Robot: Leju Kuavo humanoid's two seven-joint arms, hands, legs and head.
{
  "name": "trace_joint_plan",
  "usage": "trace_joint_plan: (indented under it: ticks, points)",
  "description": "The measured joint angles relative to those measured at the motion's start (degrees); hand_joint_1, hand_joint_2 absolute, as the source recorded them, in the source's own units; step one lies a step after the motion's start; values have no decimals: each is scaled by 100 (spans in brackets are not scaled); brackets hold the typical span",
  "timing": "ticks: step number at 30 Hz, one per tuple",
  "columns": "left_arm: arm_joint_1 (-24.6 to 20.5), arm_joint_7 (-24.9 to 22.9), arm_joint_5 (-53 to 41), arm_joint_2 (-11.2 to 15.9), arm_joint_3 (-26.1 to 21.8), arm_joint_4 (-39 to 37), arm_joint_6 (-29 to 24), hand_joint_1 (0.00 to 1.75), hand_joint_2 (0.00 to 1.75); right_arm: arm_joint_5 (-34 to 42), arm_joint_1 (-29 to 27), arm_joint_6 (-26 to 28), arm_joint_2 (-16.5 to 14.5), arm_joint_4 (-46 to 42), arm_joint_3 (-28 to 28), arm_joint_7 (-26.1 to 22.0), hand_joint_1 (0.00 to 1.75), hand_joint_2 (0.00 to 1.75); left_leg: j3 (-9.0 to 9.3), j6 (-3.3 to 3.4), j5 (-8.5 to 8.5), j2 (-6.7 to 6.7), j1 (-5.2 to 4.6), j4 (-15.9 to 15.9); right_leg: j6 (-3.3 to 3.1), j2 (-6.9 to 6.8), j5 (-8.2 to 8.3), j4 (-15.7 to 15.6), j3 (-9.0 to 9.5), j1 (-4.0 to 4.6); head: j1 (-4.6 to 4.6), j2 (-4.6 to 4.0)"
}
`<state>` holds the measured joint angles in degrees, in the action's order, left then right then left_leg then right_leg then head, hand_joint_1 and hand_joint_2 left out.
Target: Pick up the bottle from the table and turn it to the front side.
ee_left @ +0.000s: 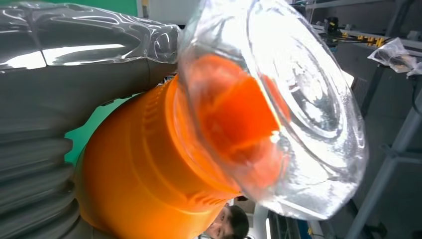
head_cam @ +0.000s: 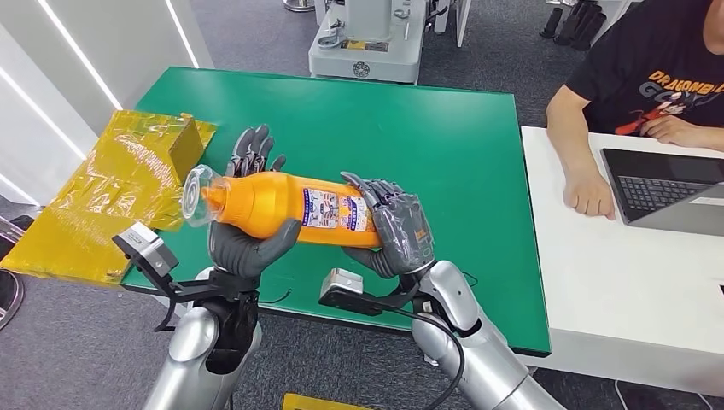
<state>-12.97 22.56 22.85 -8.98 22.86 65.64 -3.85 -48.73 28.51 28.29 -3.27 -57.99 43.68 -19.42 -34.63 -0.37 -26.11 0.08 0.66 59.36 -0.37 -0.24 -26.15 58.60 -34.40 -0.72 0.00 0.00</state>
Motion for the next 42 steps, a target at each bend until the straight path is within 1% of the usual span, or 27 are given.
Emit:
trace_joint_plan:
  ticks: [5, 19, 25, 29, 37, 42]
  points:
    - [22, -18, 23, 0, -2, -7, -15, 0, 175, 30, 0, -158, -44, 33, 9, -21, 175, 175, 0, 0, 0, -1, 0, 0, 0, 0, 0, 0, 0, 0, 1, 0]
    - [256, -63, 78, 11, -201, -7, -231, 0, 175, -237, 50, -1172, -49, 154, 15, 287, 175, 175, 0, 0, 0, 1, 0, 0, 0, 2, 0, 0, -2, 0, 0, 0]
    - [322, -79, 61, 13, -246, -5, -257, 0, 175, -266, 55, -1293, -49, 270, 15, 282, 175, 175, 0, 0, 0, 1, 0, 0, 0, 1, 0, -1, -3, 0, 1, 0]
    - [333, -79, 62, 13, -269, -5, -269, 175, 175, -268, 56, -1288, -49, 337, 19, 263, 175, 175, -1, 0, 0, 1, 0, 0, 0, 1, 0, -1, -3, 0, 0, 0]
    - [335, -85, -155, 16, -248, -3, -40, 175, 175, -229, 103, -1261, -34, 440, 15, 222, 175, 175, 0, 0, 0, 1, 0, 0, 0, 2, 0, -1, -4, 0, 0, 0]
    - [324, -80, -182, 14, -238, -3, -20, 175, 175, -224, 116, -1257, -34, 480, 21, 209, 175, 175, 0, 0, 0, 1, 0, 0, 0, 2, 0, -1, -4, 0, 0, 0]
